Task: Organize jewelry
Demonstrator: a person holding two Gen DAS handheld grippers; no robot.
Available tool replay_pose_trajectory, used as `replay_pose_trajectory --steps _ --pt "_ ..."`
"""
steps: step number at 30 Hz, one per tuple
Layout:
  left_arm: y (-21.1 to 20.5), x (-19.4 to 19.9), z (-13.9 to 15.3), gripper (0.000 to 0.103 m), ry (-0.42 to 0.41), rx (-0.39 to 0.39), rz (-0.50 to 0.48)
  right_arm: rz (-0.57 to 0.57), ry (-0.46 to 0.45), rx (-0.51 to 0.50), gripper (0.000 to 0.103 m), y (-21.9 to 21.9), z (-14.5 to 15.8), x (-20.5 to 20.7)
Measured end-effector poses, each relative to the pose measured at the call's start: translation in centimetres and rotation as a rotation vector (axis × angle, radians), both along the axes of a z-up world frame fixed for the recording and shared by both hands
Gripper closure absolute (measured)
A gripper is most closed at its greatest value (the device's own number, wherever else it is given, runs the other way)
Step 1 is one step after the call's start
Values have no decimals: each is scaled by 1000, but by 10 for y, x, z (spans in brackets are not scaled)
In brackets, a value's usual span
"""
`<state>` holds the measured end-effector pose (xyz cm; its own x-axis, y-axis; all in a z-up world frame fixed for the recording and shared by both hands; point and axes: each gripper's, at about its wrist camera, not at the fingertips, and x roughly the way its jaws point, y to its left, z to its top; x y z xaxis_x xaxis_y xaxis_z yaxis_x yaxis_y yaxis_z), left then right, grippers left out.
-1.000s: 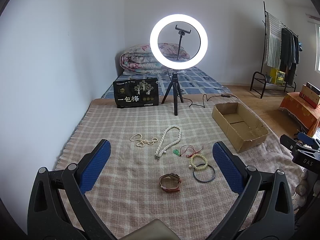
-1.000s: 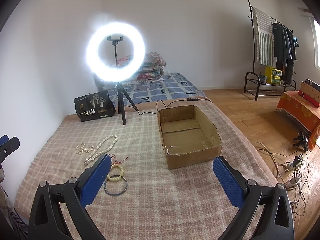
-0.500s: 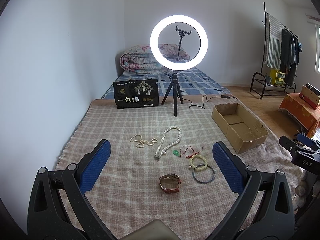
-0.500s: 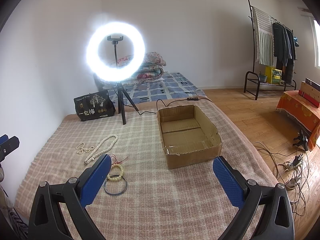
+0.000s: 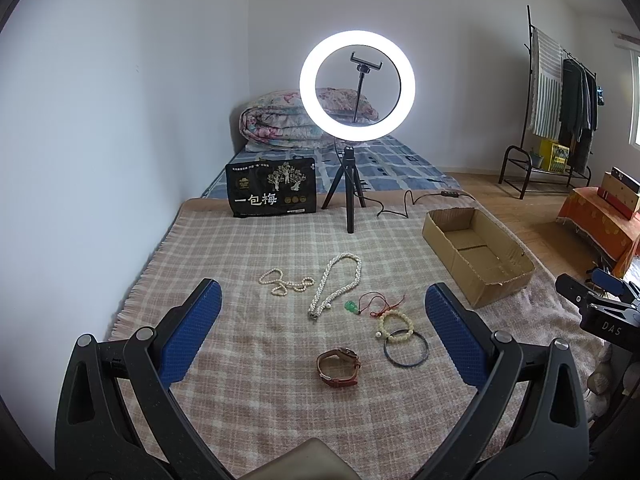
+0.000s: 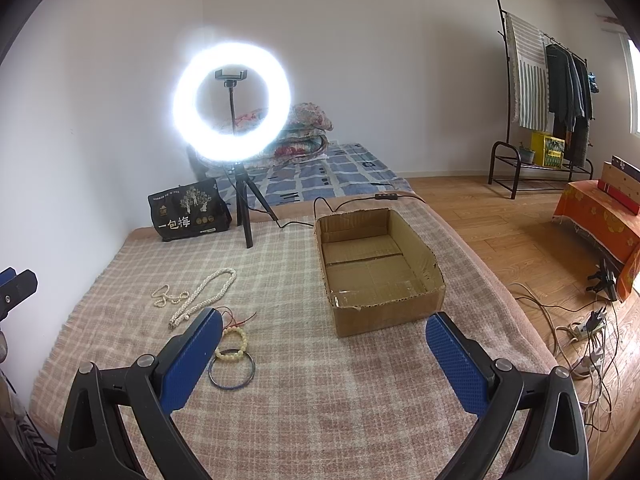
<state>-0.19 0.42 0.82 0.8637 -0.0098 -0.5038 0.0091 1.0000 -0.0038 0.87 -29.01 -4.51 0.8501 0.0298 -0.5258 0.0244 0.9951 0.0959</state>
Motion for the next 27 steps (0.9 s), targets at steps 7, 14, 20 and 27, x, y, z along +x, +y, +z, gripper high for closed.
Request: replay_pose_trajectory --steps 7,14,20,27 --pt "0 0 0 0 0 -2 0 1 2 0 0 2 -3 0" --pt "0 0 0 0 -1 -1 0 2 2 1 0 1 -3 0" --pt "-1 -1 3 0 3 -1 0 2 2 1 0 1 -3 1" --pt "-5 4 4 0 14 8 15 3 3 1 0 4 -5 0"
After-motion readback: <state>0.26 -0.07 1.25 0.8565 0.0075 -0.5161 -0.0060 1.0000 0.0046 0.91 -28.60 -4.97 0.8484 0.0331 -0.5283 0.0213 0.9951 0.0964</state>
